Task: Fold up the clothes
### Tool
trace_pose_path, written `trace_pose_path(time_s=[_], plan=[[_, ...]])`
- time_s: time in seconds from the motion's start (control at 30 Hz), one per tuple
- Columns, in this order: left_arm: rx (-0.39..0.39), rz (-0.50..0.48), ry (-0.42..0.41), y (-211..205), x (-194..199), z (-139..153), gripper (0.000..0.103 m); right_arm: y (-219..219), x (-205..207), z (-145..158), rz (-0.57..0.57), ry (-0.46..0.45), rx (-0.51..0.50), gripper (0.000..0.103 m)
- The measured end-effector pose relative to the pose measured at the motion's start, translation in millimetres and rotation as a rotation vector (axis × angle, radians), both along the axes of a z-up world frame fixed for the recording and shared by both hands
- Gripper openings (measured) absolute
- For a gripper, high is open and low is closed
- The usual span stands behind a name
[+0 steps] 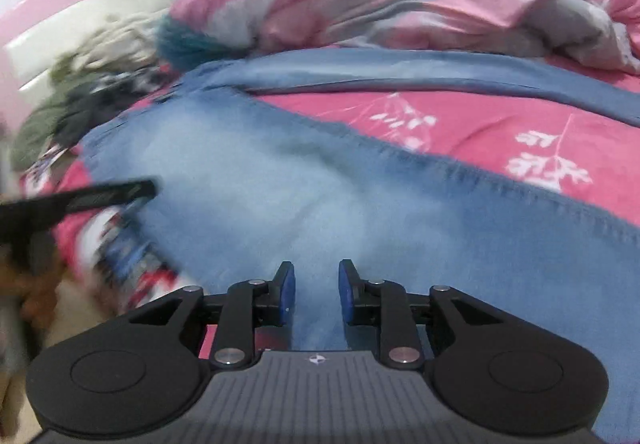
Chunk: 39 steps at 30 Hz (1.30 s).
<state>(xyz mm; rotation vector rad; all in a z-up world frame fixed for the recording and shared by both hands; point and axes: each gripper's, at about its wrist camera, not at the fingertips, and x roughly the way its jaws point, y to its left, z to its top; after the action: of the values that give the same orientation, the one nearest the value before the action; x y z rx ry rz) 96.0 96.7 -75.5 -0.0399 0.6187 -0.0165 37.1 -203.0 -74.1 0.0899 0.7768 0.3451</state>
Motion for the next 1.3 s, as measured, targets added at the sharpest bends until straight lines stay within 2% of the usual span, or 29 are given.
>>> trace_pose_path(time_s=[0.17, 0.23, 0.3, 0.33, 0.43, 0.47, 0.5, 0.53, 0.6, 0.63, 0.73, 0.83, 0.9, 1.0, 1.03, 1.13, 1.23, 1.3], plan=[[0.004, 0.012, 0.001, 1, 0, 0, 0.075, -17, -35, 23, 0.035, -0.017, 0.026, 0.028], [0.005, 0.017, 0.002, 1, 1, -1, 0.075, -30, -32, 37, -0.022, -0.081, 0.039, 0.028], [0.007, 0.022, 0.003, 1, 1, -1, 0.075, -45, -19, 40, -0.105, -0.102, 0.059, 0.028], [0.009, 0.023, 0.002, 1, 0, -1, 0.075, -51, -11, 36, -0.143, -0.085, 0.064, 0.028], [0.015, 0.035, 0.004, 4, 0, -1, 0.075, -54, 3, 7, -0.199, 0.056, 0.025, 0.029], [0.014, 0.038, 0.005, 5, -1, -1, 0.075, -51, -6, 5, -0.183, 0.020, 0.015, 0.032], [0.013, 0.041, 0.005, 6, -1, -1, 0.075, -44, -16, 5, -0.126, 0.013, 0.007, 0.040], [0.013, 0.045, 0.006, 8, -1, -1, 0.075, -38, -25, 7, -0.067, 0.007, 0.002, 0.042], [0.011, 0.044, 0.008, 9, -1, -1, 0.075, -30, -41, 15, 0.061, 0.002, 0.016, 0.041], [0.010, 0.044, 0.007, 9, -1, 0, 0.075, -30, -44, 21, 0.089, -0.007, 0.024, 0.040], [0.018, 0.042, -0.004, 9, -1, 4, 0.075, -38, -34, 39, 0.065, -0.078, 0.051, 0.041], [0.047, 0.041, -0.031, 8, 1, 11, 0.075, -43, 2, 44, 0.006, -0.104, 0.087, 0.041], [0.058, 0.043, -0.045, 8, 4, 15, 0.075, -36, 24, 36, 0.008, -0.103, 0.103, 0.041], [0.078, 0.077, 0.009, 10, 18, 7, 0.075, -16, 48, 10, 0.044, -0.052, 0.087, 0.041], [0.085, 0.088, 0.028, 10, 23, 4, 0.075, -9, 48, -1, 0.070, -0.017, 0.086, 0.041], [0.056, 0.116, 0.034, 23, 22, 7, 0.076, 7, 20, -9, 0.170, -0.077, 0.049, 0.042], [0.024, 0.143, 0.036, 37, 20, 11, 0.075, 4, 7, -4, 0.288, -0.045, 0.128, 0.042], [0.003, 0.161, 0.038, 46, 19, 13, 0.075, 3, 15, 3, 0.276, -0.041, 0.143, 0.041]])
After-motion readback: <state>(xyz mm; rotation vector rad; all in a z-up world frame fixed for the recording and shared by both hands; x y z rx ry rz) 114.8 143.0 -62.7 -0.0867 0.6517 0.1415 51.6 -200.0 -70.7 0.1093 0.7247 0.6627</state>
